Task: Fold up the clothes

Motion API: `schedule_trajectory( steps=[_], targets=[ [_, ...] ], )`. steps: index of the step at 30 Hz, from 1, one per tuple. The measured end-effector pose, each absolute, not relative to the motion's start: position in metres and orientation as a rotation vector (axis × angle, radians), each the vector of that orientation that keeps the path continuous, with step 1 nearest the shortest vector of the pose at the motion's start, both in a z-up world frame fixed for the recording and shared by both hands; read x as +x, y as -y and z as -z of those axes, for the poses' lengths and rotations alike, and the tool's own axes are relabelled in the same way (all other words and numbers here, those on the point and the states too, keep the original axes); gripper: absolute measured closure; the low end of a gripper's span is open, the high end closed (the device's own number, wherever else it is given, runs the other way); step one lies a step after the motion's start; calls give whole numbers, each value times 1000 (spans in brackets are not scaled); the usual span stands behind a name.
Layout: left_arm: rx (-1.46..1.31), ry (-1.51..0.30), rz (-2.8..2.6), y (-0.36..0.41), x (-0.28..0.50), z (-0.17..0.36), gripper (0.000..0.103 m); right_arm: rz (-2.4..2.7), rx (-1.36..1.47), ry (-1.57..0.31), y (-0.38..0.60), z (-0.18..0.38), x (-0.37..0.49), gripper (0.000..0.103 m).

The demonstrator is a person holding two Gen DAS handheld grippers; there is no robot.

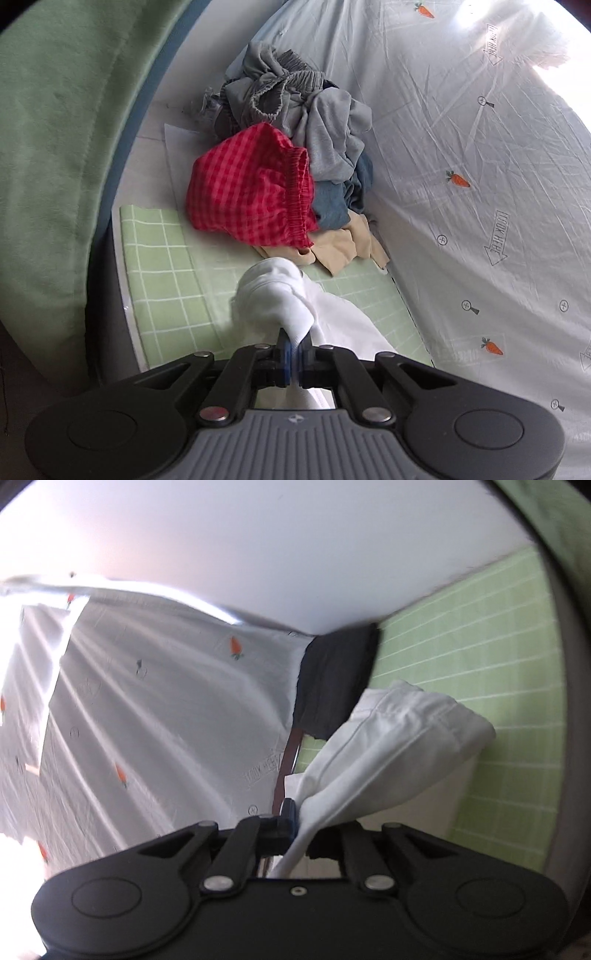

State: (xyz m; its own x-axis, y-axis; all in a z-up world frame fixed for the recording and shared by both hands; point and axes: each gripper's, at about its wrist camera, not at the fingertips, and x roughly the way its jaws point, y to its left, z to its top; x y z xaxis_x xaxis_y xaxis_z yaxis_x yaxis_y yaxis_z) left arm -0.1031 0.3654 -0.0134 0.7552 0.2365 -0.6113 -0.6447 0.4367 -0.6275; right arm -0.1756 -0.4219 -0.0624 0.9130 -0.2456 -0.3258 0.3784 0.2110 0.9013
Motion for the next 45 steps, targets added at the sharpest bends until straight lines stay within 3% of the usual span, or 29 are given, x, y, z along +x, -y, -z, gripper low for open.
schedule_trajectory(
  steps=[4, 12, 16, 22, 27, 28, 29, 30, 32, 33, 34, 35, 36, 37, 45],
  targets=[
    [-1002, -422, -531, -357, -87, 5, 100, 398, 1356, -71, 422, 67, -146, 98],
    [-1044, -329, -470, -355, -63, -22, 100, 350, 1297, 44, 439, 22, -131, 98],
    [-1001, -349, -486, -350, -32, -18, 100, 341, 1222, 14, 443, 16, -97, 98],
    [-1065, -375, -530, -348, 30, 5, 100, 371, 1221, -91, 448, 31, 3, 98],
    [-1060, -379, -471, -356, 118, 20, 99, 319, 1129, -241, 464, 28, 145, 98],
    [-1040, -398, -465, -359, 141, 25, 96, 297, 1085, -297, 467, 31, 185, 97],
    [-1015, -422, -459, -362, 165, 31, 83, 278, 1040, -350, 469, 34, 223, 96],
    [-1008, -444, -483, -365, 184, 35, 70, 270, 995, -400, 469, 40, 260, 92],
    [-1007, -466, -541, -369, 211, 40, 69, 274, 878, -520, 464, 55, 326, 63],
    [-991, -457, -542, -366, 213, 38, 61, 306, 818, -554, 458, 57, 340, 46],
    [-970, -447, -536, -363, 213, 35, 54, 323, 772, -557, 451, 59, 342, 44],
    [-948, -436, -530, -359, 213, 33, 39, 335, 728, -559, 445, 61, 342, 41],
    [-913, -460, -521, -351, 212, 34, 31, 338, 693, -560, 438, 65, 333, 30],
    [-871, -497, -511, -342, 212, 36, 31, 356, 662, -565, 433, 70, 321, 21],
    [-356, -894, -279, -225, 212, 85, 31, 647, 662, -733, 452, 144, 217, 20]
  ],
)
